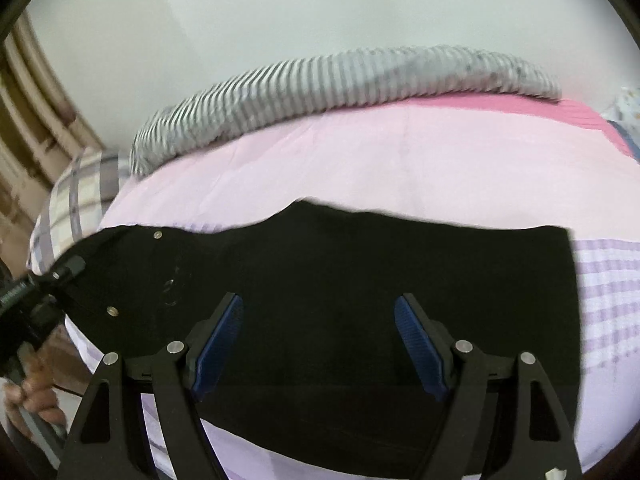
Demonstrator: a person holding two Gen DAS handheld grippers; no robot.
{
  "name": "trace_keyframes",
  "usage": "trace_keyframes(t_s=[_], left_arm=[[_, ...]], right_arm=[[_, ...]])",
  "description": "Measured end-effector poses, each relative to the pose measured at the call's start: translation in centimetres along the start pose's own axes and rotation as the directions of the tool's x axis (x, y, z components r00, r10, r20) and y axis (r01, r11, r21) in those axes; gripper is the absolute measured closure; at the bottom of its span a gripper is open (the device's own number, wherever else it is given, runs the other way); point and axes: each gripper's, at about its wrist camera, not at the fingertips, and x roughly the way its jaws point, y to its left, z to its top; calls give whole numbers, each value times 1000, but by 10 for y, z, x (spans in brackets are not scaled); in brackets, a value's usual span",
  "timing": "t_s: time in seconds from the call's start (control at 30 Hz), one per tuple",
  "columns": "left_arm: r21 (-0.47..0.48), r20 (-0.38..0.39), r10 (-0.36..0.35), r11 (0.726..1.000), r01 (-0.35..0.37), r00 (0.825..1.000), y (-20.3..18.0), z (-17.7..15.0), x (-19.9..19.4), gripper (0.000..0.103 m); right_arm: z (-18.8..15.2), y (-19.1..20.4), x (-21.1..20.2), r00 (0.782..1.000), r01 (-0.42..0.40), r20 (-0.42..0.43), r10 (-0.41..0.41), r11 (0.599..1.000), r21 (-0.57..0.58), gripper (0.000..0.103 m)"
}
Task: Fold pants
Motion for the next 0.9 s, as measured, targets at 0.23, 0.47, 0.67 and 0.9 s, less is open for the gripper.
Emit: trace_keyframes(t_s=[0.23, 0.47, 0.67, 0.9], left_arm=[[230, -76, -120, 964, 134, 990, -134, 0, 29, 83], [422, -257, -155, 870, 255, 954, -245, -65, 81, 83], [500, -388, -66, 823, 270, 919, -279, -137, 131, 83], [607, -411, 74, 765, 213, 908, -282, -194, 170, 81]], right_arm=[[1, -80, -47, 995, 50, 76, -62, 988, 147, 27], [-6, -162, -85, 985, 84, 115, -125, 946, 312, 27], [-22, -201, -100, 979, 104, 120, -163, 914, 393, 27], [-31, -211, -92, 985, 71, 109, -131, 897, 437, 27]])
